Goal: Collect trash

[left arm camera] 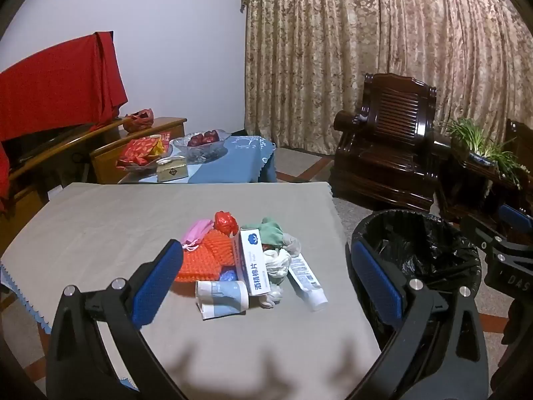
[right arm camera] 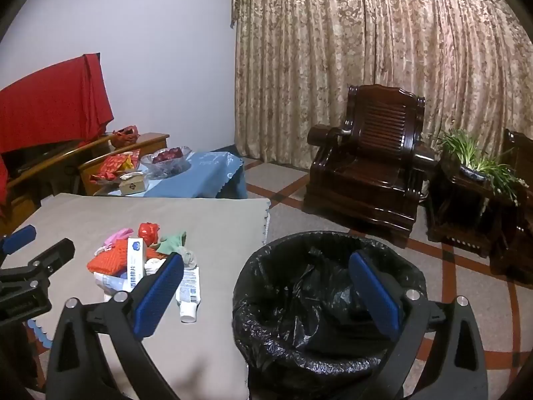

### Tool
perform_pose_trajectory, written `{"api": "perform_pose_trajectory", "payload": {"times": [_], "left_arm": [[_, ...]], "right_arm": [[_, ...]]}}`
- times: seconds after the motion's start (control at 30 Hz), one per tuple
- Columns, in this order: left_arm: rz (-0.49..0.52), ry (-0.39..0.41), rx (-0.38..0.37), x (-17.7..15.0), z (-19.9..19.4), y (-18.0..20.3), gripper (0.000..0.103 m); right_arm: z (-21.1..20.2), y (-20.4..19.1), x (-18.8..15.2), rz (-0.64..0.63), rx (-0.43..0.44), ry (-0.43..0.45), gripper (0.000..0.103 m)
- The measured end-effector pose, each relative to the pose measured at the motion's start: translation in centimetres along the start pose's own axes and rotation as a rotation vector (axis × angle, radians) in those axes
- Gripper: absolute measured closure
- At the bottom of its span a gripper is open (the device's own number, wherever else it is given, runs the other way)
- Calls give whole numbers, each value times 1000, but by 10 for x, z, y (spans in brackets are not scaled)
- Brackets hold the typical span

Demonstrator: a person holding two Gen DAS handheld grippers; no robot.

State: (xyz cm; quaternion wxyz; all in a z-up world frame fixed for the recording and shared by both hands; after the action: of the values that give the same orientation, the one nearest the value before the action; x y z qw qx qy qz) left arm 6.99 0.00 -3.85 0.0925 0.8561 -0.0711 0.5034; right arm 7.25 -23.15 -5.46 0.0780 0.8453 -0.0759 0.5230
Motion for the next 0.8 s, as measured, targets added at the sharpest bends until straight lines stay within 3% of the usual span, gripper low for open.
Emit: {"api": "perform_pose_trajectory", "payload": {"times": [0.8], "left_arm": [[5,0,3,0,0,0,5]], "right_arm": [[0,0,0,-2,-1,0,6]]}}
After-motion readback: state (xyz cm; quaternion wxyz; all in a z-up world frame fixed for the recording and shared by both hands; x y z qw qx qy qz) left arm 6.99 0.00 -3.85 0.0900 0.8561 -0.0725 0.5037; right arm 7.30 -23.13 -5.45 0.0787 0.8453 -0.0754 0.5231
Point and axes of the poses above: each gripper's, at about its wrist camera, not at the fingertips, and z roughly the way its jaws point, y to its right, x to its top, the point moved 8 cm from there along z, roughly the way its jaws point, and after that the axes turned 13 degrees about -x, right-handed, at the moved point
